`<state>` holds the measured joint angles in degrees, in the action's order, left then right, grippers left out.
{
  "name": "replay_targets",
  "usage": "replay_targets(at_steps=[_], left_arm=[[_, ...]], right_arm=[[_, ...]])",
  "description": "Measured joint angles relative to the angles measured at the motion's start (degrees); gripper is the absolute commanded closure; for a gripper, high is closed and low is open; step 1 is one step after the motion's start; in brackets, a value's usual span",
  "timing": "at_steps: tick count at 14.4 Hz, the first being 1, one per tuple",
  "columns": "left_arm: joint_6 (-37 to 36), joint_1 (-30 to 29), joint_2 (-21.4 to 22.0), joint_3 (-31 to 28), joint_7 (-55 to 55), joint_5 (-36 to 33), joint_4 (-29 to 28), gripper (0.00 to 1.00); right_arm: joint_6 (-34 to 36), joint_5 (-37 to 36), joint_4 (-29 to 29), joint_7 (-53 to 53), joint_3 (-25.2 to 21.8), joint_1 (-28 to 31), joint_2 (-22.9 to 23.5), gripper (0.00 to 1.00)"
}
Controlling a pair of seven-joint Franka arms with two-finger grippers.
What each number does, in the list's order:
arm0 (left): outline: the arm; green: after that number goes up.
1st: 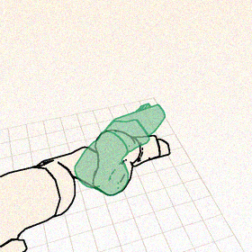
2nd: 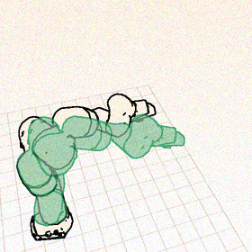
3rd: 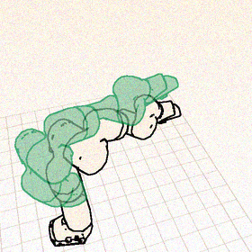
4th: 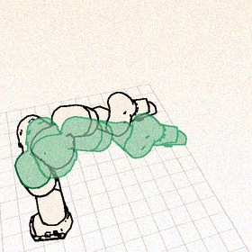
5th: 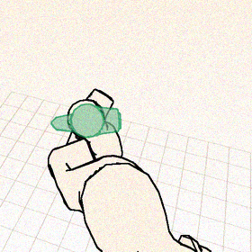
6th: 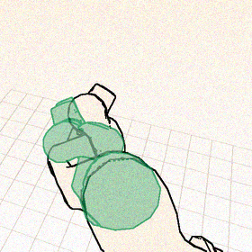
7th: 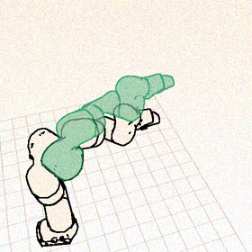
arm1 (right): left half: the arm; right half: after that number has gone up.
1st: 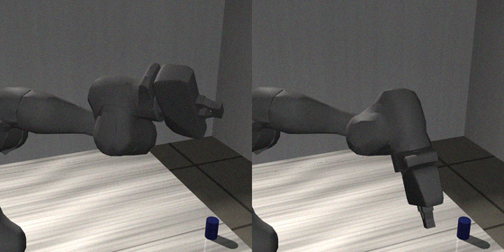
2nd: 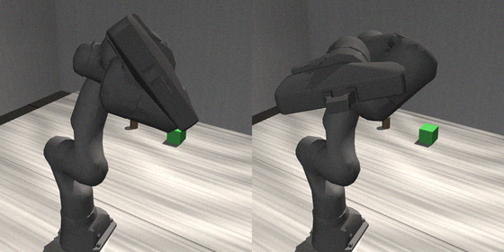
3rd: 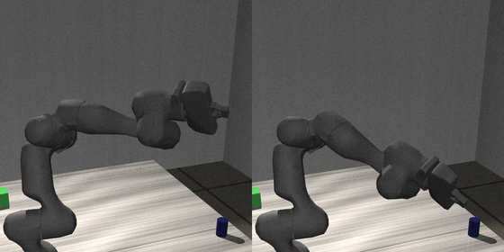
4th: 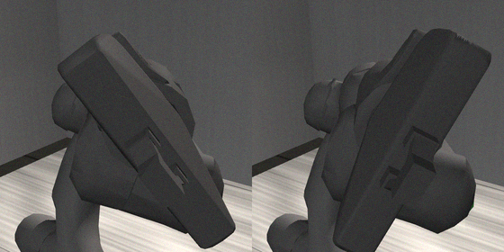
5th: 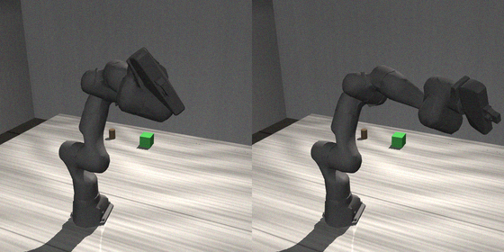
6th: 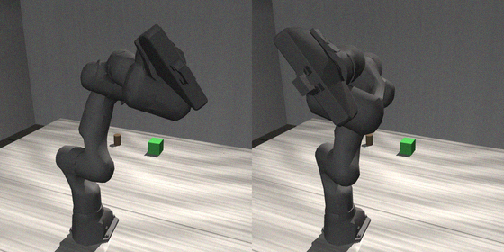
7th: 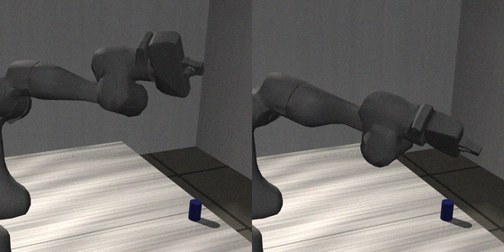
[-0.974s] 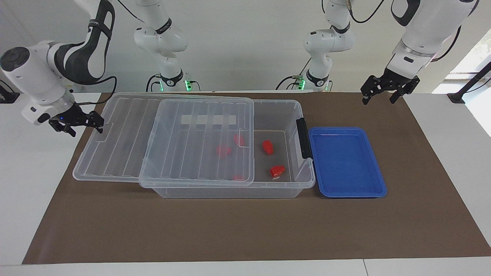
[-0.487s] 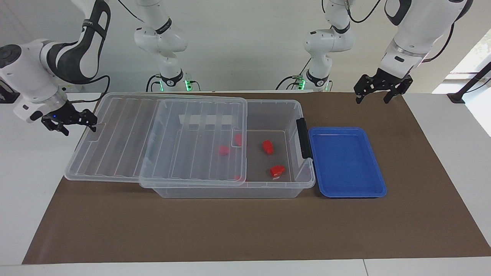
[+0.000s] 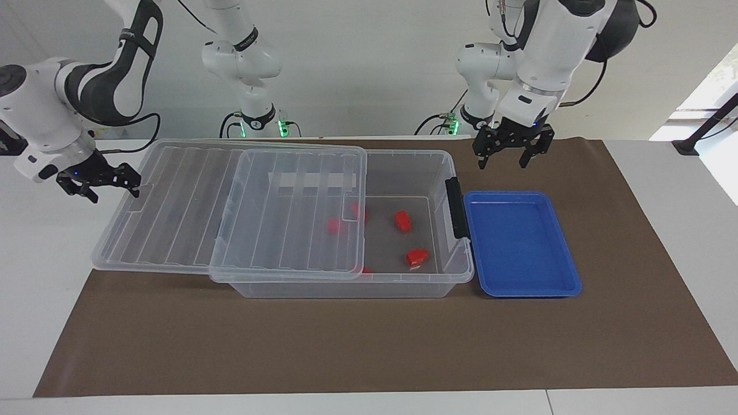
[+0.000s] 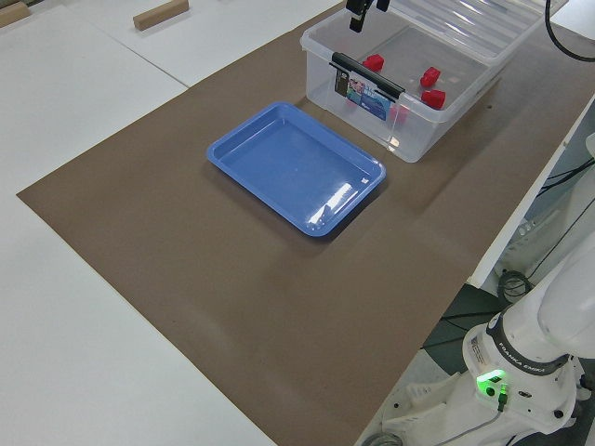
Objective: Place red block in blue tray from box
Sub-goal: 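Reach the left gripper into the box toward a red block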
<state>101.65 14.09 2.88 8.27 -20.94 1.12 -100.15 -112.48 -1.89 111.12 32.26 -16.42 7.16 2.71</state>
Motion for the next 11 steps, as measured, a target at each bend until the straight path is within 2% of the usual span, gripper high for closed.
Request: replay_targets(at_steps=[3,5,11], left_arm=[[6.9,4.7,-0.2,0.1,-6.4,0.0,-5.5,0.00],[8.6,6.8,-0.9,0.1,-10.1,0.0,-7.5,0.00],[14.1,11.8,-7.6,0.0,-23.0,0.0,-8.3,0.00]], right_arm=[[0.0,0.0,0.0,0.5,-0.6,0.0,0.0,0.00],[0.0,0.0,0.0,0.8,-0.7,0.0,0.0,0.00],[1.7,-0.1,-2.0,0.7,-0.3,-0.3,0.1,0.00]])
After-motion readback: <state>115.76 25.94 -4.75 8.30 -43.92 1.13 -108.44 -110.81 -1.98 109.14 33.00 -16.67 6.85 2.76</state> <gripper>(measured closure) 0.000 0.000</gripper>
